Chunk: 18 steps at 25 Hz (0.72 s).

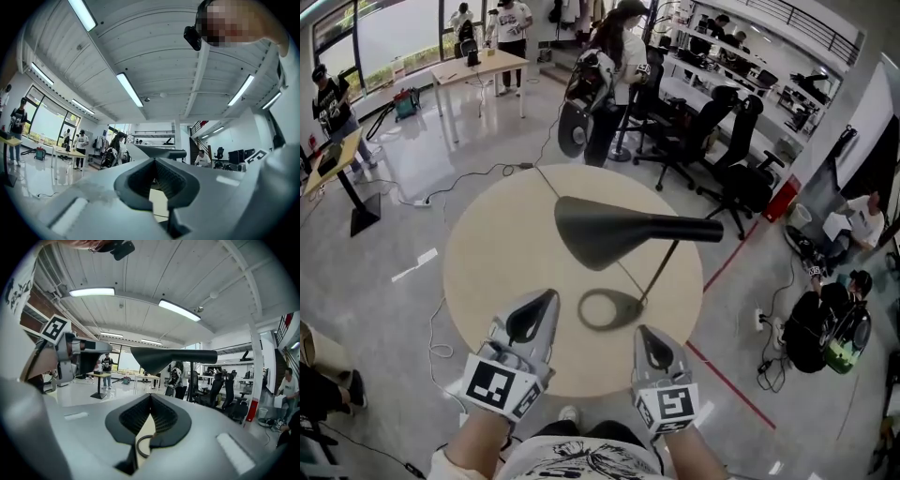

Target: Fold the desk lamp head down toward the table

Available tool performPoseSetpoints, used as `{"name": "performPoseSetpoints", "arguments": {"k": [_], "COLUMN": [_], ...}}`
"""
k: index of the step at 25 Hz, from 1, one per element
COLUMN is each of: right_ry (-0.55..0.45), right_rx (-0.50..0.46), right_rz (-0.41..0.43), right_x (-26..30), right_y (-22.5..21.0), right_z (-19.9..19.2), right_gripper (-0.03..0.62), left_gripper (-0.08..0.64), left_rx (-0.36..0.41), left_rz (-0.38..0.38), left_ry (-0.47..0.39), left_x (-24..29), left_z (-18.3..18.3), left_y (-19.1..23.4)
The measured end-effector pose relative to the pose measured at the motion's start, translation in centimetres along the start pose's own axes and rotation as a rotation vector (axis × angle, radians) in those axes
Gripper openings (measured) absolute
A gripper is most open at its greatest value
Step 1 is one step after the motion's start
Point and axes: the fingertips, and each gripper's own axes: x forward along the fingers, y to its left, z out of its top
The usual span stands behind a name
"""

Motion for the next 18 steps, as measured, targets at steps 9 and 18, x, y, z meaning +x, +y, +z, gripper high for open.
{"name": "performPoseSetpoints", "arguments": {"k": [9, 18], "right_ry": [-0.005, -0.025], "right_rx": [-0.022, -0.006], "right_rz": [0.043, 0.038], "right_x": [4.5, 5.9], "right_y": [-0.3, -0.7], "right_z": [1.2, 2.8], "right_gripper": [0.008, 0.008], "left_gripper": [0.006, 0.005], "left_rx": [0.057, 0.105], "left_rz": [0.009, 0.01], "left_ry": [-0.028, 0.011], "left_x": [5.6, 7.8], "left_z": [3.7, 4.6], "left_y": [3.6, 4.5]}}
